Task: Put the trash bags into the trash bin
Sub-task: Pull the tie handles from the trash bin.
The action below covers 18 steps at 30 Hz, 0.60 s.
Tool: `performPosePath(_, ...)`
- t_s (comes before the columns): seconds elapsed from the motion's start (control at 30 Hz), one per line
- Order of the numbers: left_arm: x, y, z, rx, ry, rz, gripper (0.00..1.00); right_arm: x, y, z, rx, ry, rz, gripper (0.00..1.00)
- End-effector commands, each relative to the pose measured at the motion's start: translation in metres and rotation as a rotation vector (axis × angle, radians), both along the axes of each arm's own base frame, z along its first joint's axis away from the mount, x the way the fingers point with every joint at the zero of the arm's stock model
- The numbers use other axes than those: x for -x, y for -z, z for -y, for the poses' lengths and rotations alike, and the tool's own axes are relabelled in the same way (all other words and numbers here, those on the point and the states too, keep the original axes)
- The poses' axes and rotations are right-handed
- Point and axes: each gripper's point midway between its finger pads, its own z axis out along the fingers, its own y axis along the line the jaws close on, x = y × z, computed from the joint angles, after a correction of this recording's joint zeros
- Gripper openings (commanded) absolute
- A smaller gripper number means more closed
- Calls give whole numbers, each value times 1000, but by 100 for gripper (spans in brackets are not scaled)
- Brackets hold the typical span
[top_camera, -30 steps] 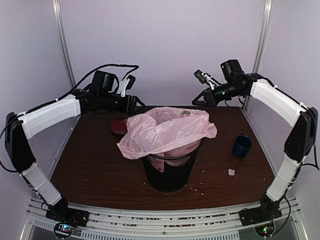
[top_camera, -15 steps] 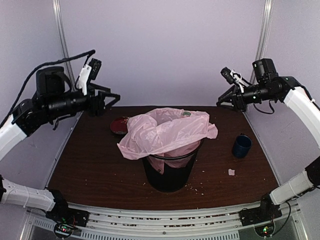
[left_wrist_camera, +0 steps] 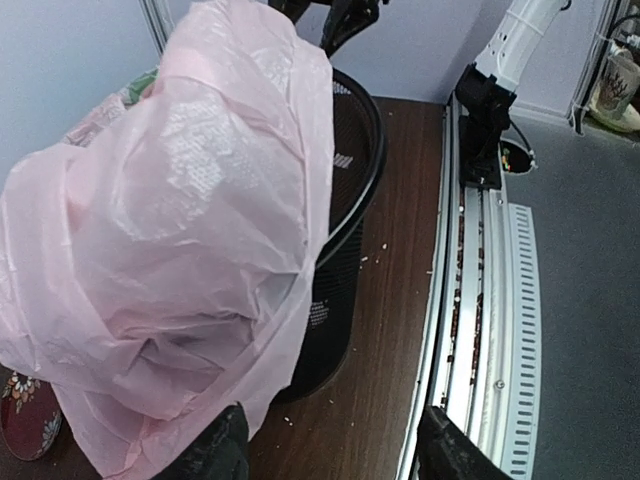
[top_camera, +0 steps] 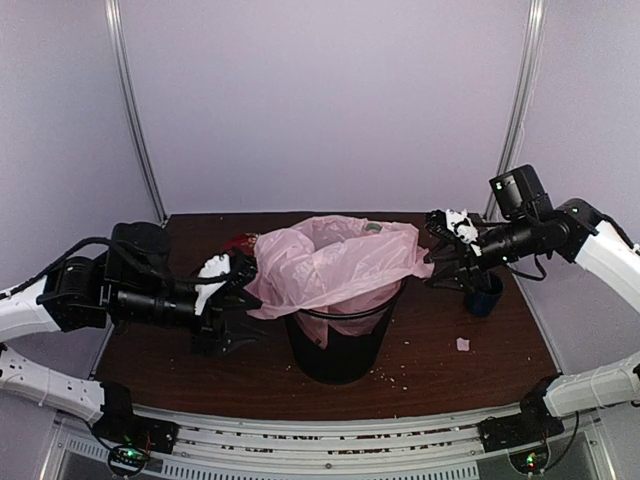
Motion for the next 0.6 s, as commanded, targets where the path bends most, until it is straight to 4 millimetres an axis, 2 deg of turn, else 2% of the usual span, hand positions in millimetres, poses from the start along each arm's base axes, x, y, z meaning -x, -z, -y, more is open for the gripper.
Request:
performPosePath(0.0, -19, 10, 14, -46, -70, 121, 59, -16, -2, -18, 1, 14, 100, 50)
performPosePath(0.07, -28, 15, 18, -57, -105, 164, 57, -15, 5, -25, 17, -6, 104, 42)
performPosePath(0.13, -36, 19, 20, -54, -138, 195, 52, -10, 13, -30, 35, -29, 109, 27)
performPosePath(0.17, -39, 23, 22, -53, -148, 204, 46, -7, 15, -31, 37, -35, 117, 16)
performPosePath(0.27, -41, 38, 26, -61, -154, 203, 29, 5, 25, -33, 31, -44, 147, 1)
performPosePath(0.4, -43, 61, 30, -96, -177, 180, 2, 18, 31, -31, 12, -35, 209, 0)
performPosePath(0.57, -49, 90, 35, -162, -228, 152, 0, 29, 37, -27, -6, -44, 261, 0)
